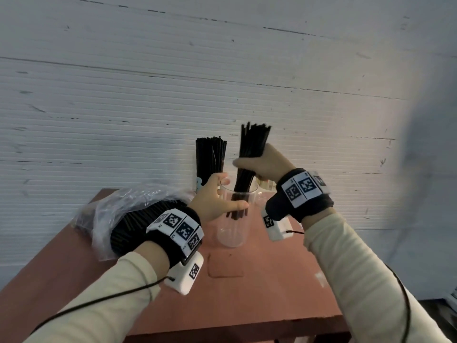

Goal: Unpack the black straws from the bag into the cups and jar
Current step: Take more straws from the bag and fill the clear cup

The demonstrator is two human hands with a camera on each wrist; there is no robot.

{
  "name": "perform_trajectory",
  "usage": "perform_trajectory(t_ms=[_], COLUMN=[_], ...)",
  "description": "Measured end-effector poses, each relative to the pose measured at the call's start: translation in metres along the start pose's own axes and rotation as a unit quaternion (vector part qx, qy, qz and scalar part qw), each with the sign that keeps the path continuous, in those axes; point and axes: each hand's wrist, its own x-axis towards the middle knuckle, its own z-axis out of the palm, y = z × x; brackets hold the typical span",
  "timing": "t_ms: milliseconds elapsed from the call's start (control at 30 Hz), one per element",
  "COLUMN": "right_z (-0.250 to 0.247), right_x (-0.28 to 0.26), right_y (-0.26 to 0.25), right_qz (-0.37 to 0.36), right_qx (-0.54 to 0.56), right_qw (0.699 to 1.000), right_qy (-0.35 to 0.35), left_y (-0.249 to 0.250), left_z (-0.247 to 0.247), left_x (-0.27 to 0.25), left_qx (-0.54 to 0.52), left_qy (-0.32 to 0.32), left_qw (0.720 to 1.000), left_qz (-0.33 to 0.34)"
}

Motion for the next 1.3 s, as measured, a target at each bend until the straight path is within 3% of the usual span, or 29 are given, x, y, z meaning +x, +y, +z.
perform_trajectory(t_ms=[133,267,333,467,567,633,700,767,867,1000,1067,1200,1300], right_z=[0.015,0.009,0.006,0.004,0.003,0.011,0.021,0.035,0.063,0.113,0.14,0.176,0.189], right_x=[0.012,0.0,-0.006,-0.02,-0.031,-0.037,-0.041,-0.048,-0.056,-0.05,-0.042,-0.036,-0.033], right_y=[0.005,-0.011,-0.016,-0.023,-0.032,-0.04,-0.051,-0.065,-0.076,-0.076,-0.07,-0.07,-0.075], right_qz=[0.075,0.069,0.064,0.031,-0.035,-0.124,-0.219,-0.272,-0.266,-0.204,-0.164,-0.101,-0.065], right_qx=[-0.148,-0.202,-0.219,-0.219,-0.17,-0.126,-0.062,-0.018,0.026,-0.025,-0.09,-0.168,-0.189], right_qw=[0.974,0.952,0.95,0.965,0.984,0.981,0.959,0.943,0.957,0.978,0.978,0.966,0.958], right_qy=[-0.154,-0.219,-0.212,-0.138,-0.035,0.076,0.171,0.192,0.115,-0.038,-0.095,-0.17,-0.205], left_y=[-0.004,0.0,0.001,0.005,0.007,0.004,0.0,-0.001,-0.006,-0.024,-0.038,-0.058,-0.068], left_z=[-0.001,-0.001,0.0,-0.002,-0.008,-0.018,-0.032,-0.052,-0.085,-0.127,-0.148,-0.168,-0.17], left_x=[0.0,-0.003,-0.005,-0.008,-0.013,-0.018,-0.027,-0.037,-0.054,-0.072,-0.077,-0.082,-0.082], left_qx=[-0.013,-0.014,-0.023,-0.009,0.029,0.034,0.049,0.089,0.122,0.158,0.188,0.207,0.189], left_qy=[0.006,0.014,0.017,-0.004,-0.014,0.019,0.081,0.146,0.219,0.243,0.216,0.098,0.08], left_qw=[1.0,1.0,0.999,1.0,0.999,0.999,0.995,0.983,0.963,0.956,0.958,0.973,0.978], left_qz=[0.003,0.018,0.017,0.016,-0.001,-0.013,0.013,0.065,0.098,0.043,0.01,-0.041,-0.047])
